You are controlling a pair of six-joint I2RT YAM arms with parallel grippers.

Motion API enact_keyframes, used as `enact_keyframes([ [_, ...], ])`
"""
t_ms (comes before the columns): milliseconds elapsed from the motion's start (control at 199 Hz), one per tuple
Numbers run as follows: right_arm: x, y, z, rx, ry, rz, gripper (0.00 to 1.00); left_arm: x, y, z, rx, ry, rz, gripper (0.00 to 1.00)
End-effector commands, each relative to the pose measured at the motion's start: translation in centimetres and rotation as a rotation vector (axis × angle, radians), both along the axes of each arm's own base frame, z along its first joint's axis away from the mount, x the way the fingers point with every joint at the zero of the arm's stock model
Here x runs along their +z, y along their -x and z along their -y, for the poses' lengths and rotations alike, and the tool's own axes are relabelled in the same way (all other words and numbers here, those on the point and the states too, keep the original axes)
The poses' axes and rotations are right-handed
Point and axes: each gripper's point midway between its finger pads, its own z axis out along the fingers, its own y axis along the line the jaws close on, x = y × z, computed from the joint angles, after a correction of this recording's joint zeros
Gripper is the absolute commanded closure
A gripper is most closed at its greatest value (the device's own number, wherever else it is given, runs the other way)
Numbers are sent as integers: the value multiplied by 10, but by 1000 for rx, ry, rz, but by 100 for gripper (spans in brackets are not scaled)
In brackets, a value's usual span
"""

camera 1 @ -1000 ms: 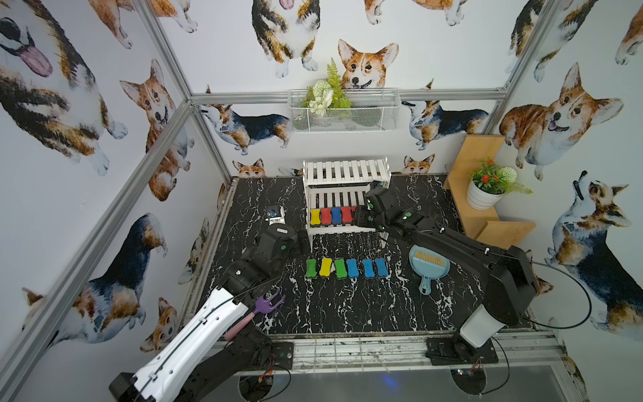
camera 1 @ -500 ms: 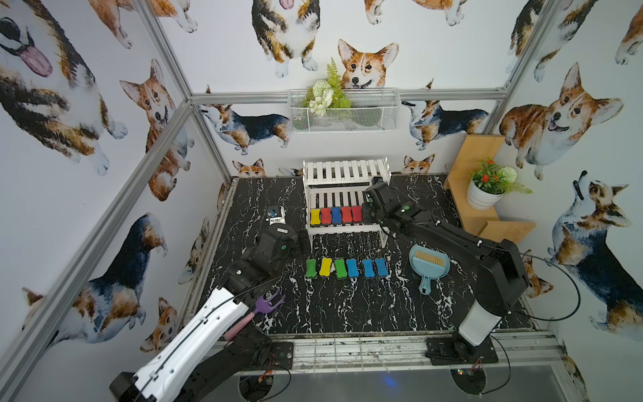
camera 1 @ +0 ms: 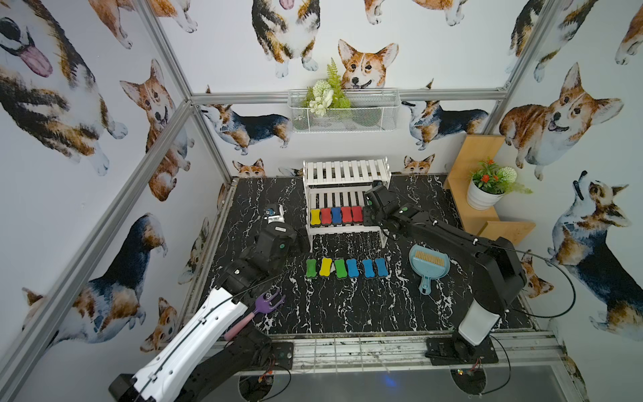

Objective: Remove the whiteboard erasers from the shelf
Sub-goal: Pick up the whiteboard eraser from the shelf.

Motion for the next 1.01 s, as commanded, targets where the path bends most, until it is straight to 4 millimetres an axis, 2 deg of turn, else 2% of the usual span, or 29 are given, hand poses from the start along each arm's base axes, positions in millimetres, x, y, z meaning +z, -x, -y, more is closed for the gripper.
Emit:
enact_keyframes([
  [0, -4, 4, 15, -28, 36, -16, 66, 3, -1, 1, -5, 0, 7, 1],
  [176, 14, -1, 9, -6, 18, 16, 63, -1, -1, 3, -12, 5, -2, 1],
  [307, 27, -3, 5, 4, 0, 38, 47, 0, -1, 2, -9, 9, 2, 1],
  [442, 15, -3, 8, -9, 27, 16, 41, 1, -1, 0, -4, 9, 7, 1],
  [784, -4, -2, 8, -13, 43, -16, 41, -2, 0, -2, 4, 3, 2, 1],
  [1000, -16, -3, 7, -13, 56, -41, 45, -3, 0, -4, 10, 4, 2, 1],
])
